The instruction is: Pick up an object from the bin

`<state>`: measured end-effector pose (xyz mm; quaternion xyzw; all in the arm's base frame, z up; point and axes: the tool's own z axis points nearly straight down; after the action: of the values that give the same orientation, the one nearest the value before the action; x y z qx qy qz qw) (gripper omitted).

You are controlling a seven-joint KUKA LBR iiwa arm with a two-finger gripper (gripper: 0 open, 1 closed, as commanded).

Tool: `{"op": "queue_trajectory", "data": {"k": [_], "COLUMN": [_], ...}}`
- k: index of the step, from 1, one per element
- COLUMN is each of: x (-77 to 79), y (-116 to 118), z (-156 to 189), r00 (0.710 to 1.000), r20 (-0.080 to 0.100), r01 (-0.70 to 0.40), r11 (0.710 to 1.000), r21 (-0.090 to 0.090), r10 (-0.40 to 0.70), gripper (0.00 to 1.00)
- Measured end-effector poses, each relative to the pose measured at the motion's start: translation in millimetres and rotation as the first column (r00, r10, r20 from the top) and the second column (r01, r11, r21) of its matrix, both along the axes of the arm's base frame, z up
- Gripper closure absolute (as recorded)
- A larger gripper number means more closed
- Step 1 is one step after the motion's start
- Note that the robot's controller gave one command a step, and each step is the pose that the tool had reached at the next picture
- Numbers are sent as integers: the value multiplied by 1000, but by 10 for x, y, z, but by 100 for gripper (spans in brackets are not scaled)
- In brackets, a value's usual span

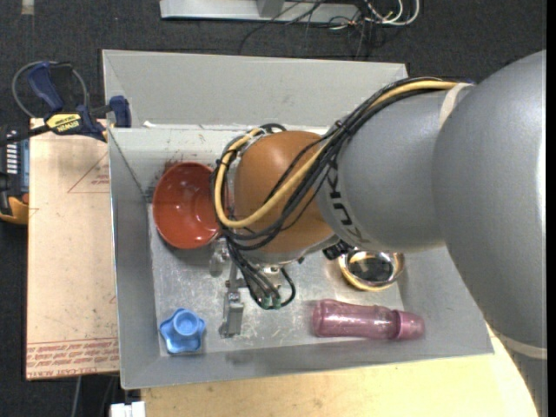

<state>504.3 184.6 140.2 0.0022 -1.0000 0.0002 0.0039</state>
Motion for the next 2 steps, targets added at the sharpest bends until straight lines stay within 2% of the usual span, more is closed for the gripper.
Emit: {"op": "queue_trajectory", "data": {"k": [1, 2], "x": [20, -207], "y": [-9, 595], "z": [42, -678], "r00": [1000, 999], "r20": [7, 20], "r01": [5, -45], "r11": [1000, 999], "r21": [1, 7], "r10": [-5, 45], "gripper": [0, 0]}}
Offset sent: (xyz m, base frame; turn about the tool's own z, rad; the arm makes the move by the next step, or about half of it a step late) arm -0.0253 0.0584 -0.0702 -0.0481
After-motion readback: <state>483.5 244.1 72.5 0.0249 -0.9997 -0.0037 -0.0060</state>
